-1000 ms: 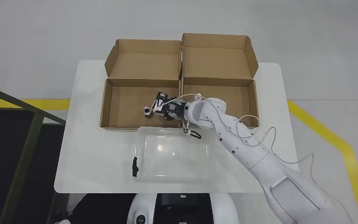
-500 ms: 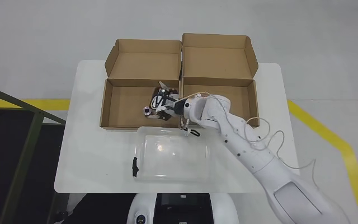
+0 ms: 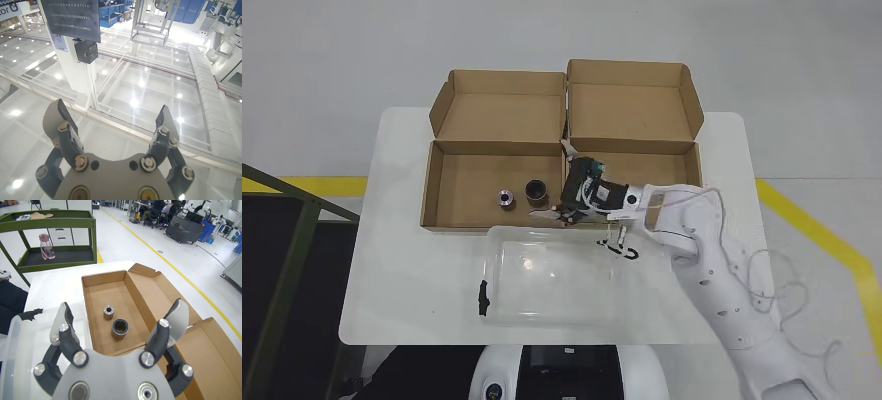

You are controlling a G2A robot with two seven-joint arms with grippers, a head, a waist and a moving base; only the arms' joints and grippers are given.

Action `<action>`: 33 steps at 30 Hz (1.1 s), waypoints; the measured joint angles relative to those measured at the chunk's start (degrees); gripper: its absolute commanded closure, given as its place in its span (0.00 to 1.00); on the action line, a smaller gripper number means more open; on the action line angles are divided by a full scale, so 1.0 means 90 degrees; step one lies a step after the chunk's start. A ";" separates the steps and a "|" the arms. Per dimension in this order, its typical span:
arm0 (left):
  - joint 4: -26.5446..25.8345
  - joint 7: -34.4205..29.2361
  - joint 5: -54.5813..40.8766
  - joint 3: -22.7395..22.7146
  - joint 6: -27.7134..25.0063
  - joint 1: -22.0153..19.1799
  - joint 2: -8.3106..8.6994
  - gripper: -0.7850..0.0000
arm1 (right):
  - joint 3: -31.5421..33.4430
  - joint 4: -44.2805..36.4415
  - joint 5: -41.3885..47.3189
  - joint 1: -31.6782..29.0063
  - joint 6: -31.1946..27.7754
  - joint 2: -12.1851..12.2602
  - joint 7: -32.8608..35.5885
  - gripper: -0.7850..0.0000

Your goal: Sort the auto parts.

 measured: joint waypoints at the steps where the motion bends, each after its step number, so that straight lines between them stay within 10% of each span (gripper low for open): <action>1: 0.0000 0.0000 0.0000 0.0000 0.0000 0.0000 0.0000 0.00 | 0.0149 -0.0112 -0.0006 -0.0118 -0.0071 0.0036 -0.0057 0.00; 33: 0.0000 0.0000 0.0000 0.0000 0.0000 0.0000 0.0000 0.00 | 0.4455 -0.1032 -0.0537 -0.3291 -0.0823 0.0747 -0.2592 0.00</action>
